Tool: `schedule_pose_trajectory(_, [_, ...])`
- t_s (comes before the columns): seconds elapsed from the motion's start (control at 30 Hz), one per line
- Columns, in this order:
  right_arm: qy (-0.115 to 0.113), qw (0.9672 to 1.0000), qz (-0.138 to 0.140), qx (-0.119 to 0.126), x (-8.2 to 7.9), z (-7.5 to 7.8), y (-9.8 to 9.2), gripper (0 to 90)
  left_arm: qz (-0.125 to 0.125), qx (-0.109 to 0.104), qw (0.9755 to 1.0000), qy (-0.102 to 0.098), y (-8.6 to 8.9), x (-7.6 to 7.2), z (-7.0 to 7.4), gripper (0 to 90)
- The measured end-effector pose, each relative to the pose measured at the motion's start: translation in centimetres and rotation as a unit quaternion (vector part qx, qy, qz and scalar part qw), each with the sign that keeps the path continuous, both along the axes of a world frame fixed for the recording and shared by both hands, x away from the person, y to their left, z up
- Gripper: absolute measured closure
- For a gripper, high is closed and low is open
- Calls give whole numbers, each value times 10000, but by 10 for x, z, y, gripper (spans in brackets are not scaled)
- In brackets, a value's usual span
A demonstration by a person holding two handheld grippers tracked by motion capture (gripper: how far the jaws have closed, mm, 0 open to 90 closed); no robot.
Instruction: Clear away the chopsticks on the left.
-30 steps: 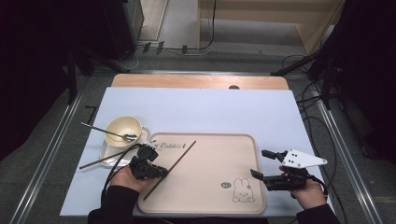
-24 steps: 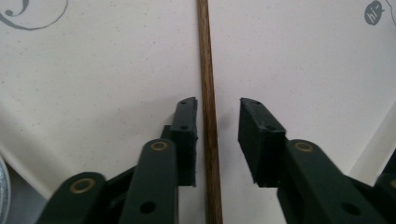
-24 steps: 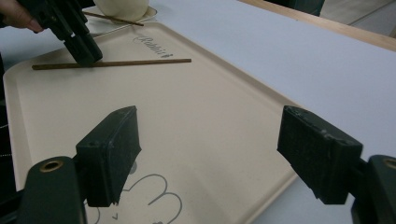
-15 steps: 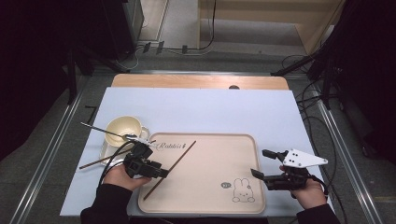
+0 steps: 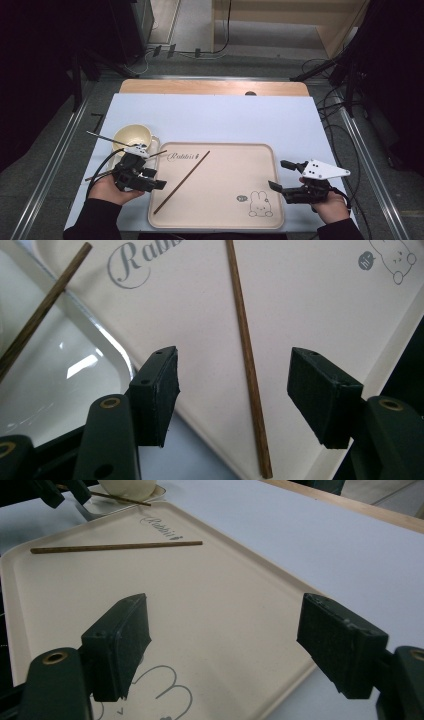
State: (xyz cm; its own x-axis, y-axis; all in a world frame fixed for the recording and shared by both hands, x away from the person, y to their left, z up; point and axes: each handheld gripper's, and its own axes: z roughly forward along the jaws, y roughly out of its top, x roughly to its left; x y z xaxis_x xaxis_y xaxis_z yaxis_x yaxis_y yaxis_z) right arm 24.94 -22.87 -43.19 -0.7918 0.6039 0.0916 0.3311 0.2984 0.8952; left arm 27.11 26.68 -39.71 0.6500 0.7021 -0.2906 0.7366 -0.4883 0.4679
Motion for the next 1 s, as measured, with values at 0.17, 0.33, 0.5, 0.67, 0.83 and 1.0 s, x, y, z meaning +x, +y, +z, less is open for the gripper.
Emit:
schedule_pose_trajectory(0.17, [3,10000,-4,-4,0,0,0,209,76,72,9999,34,11,-2,4,367])
schedule_pose_trajectory(0.33, [7,10000,-4,-3,0,0,0,209,114,161,9998,3,18,-5,11,368])
schedule_pose_trajectory(0.5, [0,10000,8,-6,0,0,0,209,204,149,9997,15,31,-7,15,368])
schedule_pose_trajectory(0.67, [2,10000,12,-12,1,0,0,209,305,131,9994,6,43,-8,15,368])
schedule_pose_trajectory(0.83, [0,10000,24,-21,1,0,1,209,447,122,9989,-16,55,-8,17,370])
schedule_pose_trajectory(1.0, [3,10000,22,-20,1,-1,1,209,529,192,9984,-90,62,-8,17,376])
